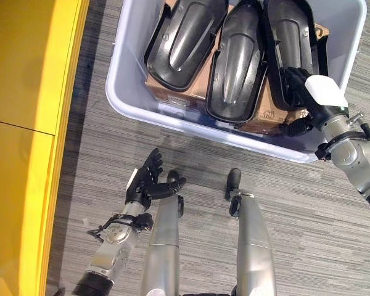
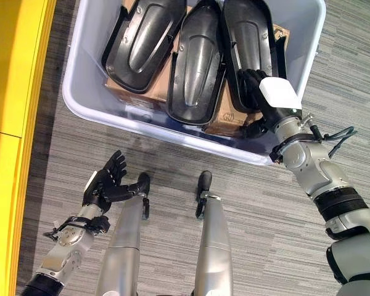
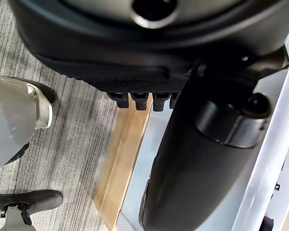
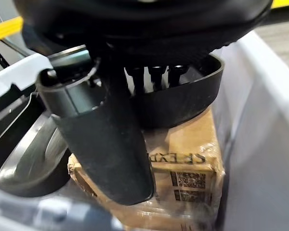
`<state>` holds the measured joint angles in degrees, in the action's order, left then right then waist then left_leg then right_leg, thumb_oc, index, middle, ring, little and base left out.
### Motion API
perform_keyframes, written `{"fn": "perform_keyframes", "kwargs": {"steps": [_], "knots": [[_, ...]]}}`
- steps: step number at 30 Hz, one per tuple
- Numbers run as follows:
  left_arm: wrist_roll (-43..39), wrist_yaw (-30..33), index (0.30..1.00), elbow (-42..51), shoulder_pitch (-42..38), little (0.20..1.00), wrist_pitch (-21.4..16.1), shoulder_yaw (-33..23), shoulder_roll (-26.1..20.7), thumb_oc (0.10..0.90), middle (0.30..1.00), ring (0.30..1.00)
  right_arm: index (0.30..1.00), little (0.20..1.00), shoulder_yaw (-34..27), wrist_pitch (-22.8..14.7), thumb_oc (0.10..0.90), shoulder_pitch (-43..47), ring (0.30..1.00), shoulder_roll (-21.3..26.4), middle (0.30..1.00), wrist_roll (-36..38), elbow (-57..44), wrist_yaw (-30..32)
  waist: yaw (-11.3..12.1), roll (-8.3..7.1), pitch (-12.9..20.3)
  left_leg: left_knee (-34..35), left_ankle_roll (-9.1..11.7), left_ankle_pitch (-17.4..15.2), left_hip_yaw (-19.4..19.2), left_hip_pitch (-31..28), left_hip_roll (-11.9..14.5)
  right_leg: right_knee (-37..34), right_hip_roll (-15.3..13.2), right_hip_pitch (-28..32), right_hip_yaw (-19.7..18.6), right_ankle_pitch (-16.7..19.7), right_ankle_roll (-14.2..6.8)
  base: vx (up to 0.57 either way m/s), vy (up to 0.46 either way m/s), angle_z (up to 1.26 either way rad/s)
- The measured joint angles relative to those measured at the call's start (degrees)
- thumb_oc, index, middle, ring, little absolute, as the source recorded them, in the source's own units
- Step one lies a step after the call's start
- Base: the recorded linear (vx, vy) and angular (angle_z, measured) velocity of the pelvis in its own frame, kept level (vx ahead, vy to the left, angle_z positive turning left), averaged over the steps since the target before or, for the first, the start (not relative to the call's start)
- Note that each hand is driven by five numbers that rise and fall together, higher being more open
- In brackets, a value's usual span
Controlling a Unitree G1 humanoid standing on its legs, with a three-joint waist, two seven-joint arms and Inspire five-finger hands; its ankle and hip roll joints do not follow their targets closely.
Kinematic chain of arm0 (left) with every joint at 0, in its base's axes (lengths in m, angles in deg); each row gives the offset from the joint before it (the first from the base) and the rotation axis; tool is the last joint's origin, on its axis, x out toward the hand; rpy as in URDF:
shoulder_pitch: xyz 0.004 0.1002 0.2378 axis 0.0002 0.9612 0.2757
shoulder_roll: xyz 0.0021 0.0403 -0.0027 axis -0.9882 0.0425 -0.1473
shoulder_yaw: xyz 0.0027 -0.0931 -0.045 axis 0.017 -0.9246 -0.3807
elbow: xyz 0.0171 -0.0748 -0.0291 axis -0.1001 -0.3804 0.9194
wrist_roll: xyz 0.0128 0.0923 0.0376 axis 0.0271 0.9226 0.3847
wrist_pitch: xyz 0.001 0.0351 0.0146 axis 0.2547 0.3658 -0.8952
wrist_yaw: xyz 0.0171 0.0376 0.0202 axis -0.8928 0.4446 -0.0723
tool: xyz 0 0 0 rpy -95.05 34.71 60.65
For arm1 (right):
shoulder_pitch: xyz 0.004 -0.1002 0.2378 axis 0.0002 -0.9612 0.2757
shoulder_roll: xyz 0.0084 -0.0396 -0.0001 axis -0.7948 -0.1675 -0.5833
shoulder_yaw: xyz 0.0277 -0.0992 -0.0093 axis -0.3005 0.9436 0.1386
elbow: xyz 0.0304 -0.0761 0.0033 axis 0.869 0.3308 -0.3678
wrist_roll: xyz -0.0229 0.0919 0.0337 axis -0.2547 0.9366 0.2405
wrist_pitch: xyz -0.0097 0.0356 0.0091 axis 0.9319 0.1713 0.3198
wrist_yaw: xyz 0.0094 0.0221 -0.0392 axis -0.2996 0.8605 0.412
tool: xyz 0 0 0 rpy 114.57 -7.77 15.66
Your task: Move parts from the plastic box to the shelf.
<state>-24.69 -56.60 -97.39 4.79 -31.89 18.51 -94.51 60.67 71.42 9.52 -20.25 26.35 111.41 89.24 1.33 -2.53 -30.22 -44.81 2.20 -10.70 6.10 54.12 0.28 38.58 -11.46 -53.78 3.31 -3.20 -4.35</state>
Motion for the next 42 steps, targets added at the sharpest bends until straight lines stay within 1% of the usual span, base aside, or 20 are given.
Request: {"fn": "perform_keyframes", "kwargs": {"steps": [7,9,10,12,13,19,20,24,27,30,31,33,35,36,37,38,39,41,42], "knots": [[0.0,0.0,1.0,-0.1,0.2,1.0,0.0,0.0,0.0,0.9,1.0,1.0,0.3,0.3,-0.7,0.9,0.4,0.4,0.3,0.8,0.3,-1.7,-1.4,0.0,0.4,0.04,0.0,0.1,-0.3,0.2,-0.6,-0.6,0.0,-0.3,-0.3,0.8,-0.2,0.0,0.0,0.0,0.004,0.01],[0.0,0.0,1.0,-0.2,0.1,1.0,0.0,0.0,0.0,0.9,1.0,1.0,0.3,0.3,-2.1,1.4,0.4,-1.4,0.3,0.6,0.3,-1.6,-3.1,0.0,0.5,0.06,0.0,0.4,-0.4,0.1,-0.7,-1.7,-0.1,-0.5,-0.3,1.9,-0.3,0.0,0.0,0.01,-0.002,0.02],[0.0,0.0,1.0,-0.3,0.1,1.0,0.0,0.0,0.0,0.9,1.0,1.0,0.3,0.3,-3.0,1.5,0.4,-2.8,0.3,0.4,0.3,-1.6,-3.6,0.0,0.5,0.11,0.0,0.5,-0.8,0.1,-0.7,-2.8,-0.1,-0.5,-0.3,3.1,-0.1,-0.2,-0.3,0.03,-0.009,0.07],[0.0,0.0,1.0,-0.4,0.0,1.0,0.0,0.0,0.0,0.9,1.0,1.0,0.3,0.3,-3.7,1.7,0.4,-5.2,0.3,0.0,0.3,-1.6,-4.4,-0.2,0.6,0.14,0.0,1.7,-0.9,-0.1,-0.6,-5.1,-0.2,-1.4,-0.4,5.3,0.3,-0.2,0.0,-0.04,0.0,0.07],[0.0,0.0,1.0,-0.5,0.1,1.0,0.0,0.1,0.0,0.9,1.0,1.0,0.3,0.3,-3.3,1.6,0.4,-6.4,0.3,0.0,0.3,-1.6,-4.6,-0.3,0.6,0.18,0.0,2.2,-0.9,-0.1,-0.6,-6.4,-0.3,-1.9,-0.6,6.8,0.5,-0.6,-0.2,-0.02,-0.013,0.07],[0.0,-0.4,1.0,-0.8,0.5,1.0,0.1,-0.1,0.0,0.9,1.0,1.0,0.3,0.3,-6.0,1.3,0.4,-14.2,0.3,-2.0,0.3,-0.3,-8.4,-1.7,0.6,0.31,0.1,6.4,-0.3,0.2,0.0,-14.2,-0.2,-5.2,-0.6,14.9,2.1,-0.8,-0.1,0.08,-0.029,0.08],[0.1,-0.6,1.0,-0.9,0.5,1.0,0.6,-0.1,0.0,0.9,1.0,1.0,0.3,0.3,-7.1,1.3,0.4,-15.7,0.3,-3.0,0.3,-0.3,-8.7,-2.4,0.7,0.31,0.1,7.1,-0.3,0.2,0.0,-15.8,-0.2,-5.9,-0.6,16.6,2.3,-0.8,-0.2,0.07,-0.026,0.04],[0.2,-1.5,1.0,-1.2,0.8,1.0,1.1,-0.5,-0.1,0.9,1.0,1.0,0.3,0.3,-7.9,1.3,0.4,-18.8,0.3,-4.0,0.3,0.8,-10.1,-4.5,0.5,0.27,0.1,9.7,-0.3,0.2,0.4,-20.7,0.0,-8.6,-0.5,21.7,3.0,-0.7,-0.3,0.1,-0.027,0.03],[0.2,-2.3,1.0,-2.1,2.0,1.0,3.0,-0.8,-0.5,0.9,1.0,1.0,0.3,0.3,-9.0,1.4,0.4,-23.1,0.3,-4.1,0.3,1.9,-11.9,-7.0,0.5,0.11,0.2,11.8,-0.4,0.2,0.6,-25.3,0.4,-11.2,-0.1,26.7,3.7,-0.5,-0.6,0.07,-0.019,0.01],[0.2,-2.7,1.0,-1.4,3.9,1.0,3.2,-2.3,-0.7,0.9,1.0,1.0,0.3,0.3,-10.1,1.2,0.4,-25.2,0.3,-4.2,0.3,2.0,-13.7,-7.8,0.2,-0.09,0.3,13.0,-0.2,0.3,0.5,-27.6,0.6,-12.1,0.0,28.9,3.9,-0.4,-0.7,0.11,-0.035,-0.02],[0.2,-2.7,1.0,-1.4,4.1,1.0,3.4,-2.6,-0.7,0.9,1.0,1.0,0.3,0.3,-11.5,1.1,0.4,-26.5,0.3,-4.3,0.3,2.2,-14.7,-8.4,0.3,-0.07,0.3,13.6,-0.1,0.4,0.5,-28.8,0.7,-12.8,0.1,30.1,4.0,-0.4,-0.7,0.11,-0.044,0.01],[0.2,-2.8,1.0,-1.2,4.7,1.0,3.4,-3.5,-0.9,0.9,1.0,1.0,0.3,0.3,-11.6,1.1,0.4,-27.3,0.3,-4.2,0.3,2.2,-15.0,-10.4,0.1,-0.3,0.5,14.7,-0.1,0.4,0.7,-31.1,0.9,-13.8,0.1,32.4,4.3,-0.4,-0.7,0.09,-0.032,0.02],[0.3,-3.3,1.0,-0.9,4.9,1.0,3.4,-4.3,-0.9,0.9,1.0,1.0,0.3,0.3,-11.9,1.2,0.4,-29.1,0.3,-4.1,0.3,2.2,-15.9,-11.3,0.2,-0.73,1.5,15.6,-0.4,0.2,0.7,-31.9,1.1,-14.7,0.3,33.1,4.4,-0.5,-0.6,0.08,-0.032,-0.02],[0.3,-3.7,1.0,-0.8,5.3,1.0,3.4,-5.0,-1.0,0.9,1.0,1.0,0.3,0.3,-11.9,1.1,0.4,-30.1,0.3,-4.1,0.3,2.2,-16.7,-11.9,0.4,-1.18,2.4,16.3,0.1,0.6,0.6,-32.3,1.4,-15.3,0.5,33.4,4.5,-0.2,-0.6,0.11,-0.043,-0.04],[0.3,-3.9,1.0,-0.8,6.0,1.0,3.4,-6.0,-1.1,0.9,1.0,1.0,0.3,0.3,-12.4,1.1,0.4,-31.8,0.3,-4.1,0.3,2.2,-17.9,-12.7,0.4,-1.83,3.1,17.9,0.4,1.0,0.7,-34.1,1.8,-17.5,1.0,35.6,4.9,0.5,-0.5,0.14,-0.05,-0.05],[0.3,-3.8,1.0,-0.8,6.2,1.0,3.4,-6.1,-1.1,0.9,1.0,1.0,0.3,0.3,-12.5,1.0,0.4,-32.3,0.3,-4.2,0.3,2.2,-18.1,-12.7,0.4,-2.06,3.8,18.3,0.5,1.1,0.7,-34.4,1.9,-17.8,1.1,35.8,5.0,0.5,-0.6,0.14,-0.041,-0.02],[0.3,-3.9,1.0,-0.7,6.8,1.0,3.4,-6.3,-1.0,0.9,1.0,1.0,0.3,0.3,-13.2,0.8,0.4,-33.0,0.3,-4.2,0.3,2.2,-18.3,-12.7,-0.1,-2.45,5.3,19.4,0.6,1.3,0.6,-35.1,2.1,-18.9,1.2,36.5,5.2,0.8,-0.5,0.13,-0.035,-0.04],[0.3,-4.1,1.0,-0.8,7.3,1.0,3.5,-6.4,-0.9,0.9,1.0,1.0,0.3,0.3,-15.1,0.5,0.4,-33.4,0.3,-4.1,0.3,2.2,-19.0,-12.9,-0.1,-2.48,5.8,21.1,0.8,1.7,0.5,-37.1,2.3,-21.1,1.5,38.7,5.3,1.5,-0.5,0.08,-0.014,-0.03],[0.3,-4.6,1.0,-0.8,7.7,1.0,3.5,-6.4,-0.9,0.9,1.0,1.0,0.3,0.3,-15.9,0.3,0.4,-33.4,0.3,-3.9,0.3,2.2,-19.2,-13.4,-0.3,-2.55,6.8,22.2,0.8,2.0,0.5,-38.2,2.4,-22.3,1.7,39.9,5.4,1.8,-0.6,0.1,-0.007,0.02]]}}
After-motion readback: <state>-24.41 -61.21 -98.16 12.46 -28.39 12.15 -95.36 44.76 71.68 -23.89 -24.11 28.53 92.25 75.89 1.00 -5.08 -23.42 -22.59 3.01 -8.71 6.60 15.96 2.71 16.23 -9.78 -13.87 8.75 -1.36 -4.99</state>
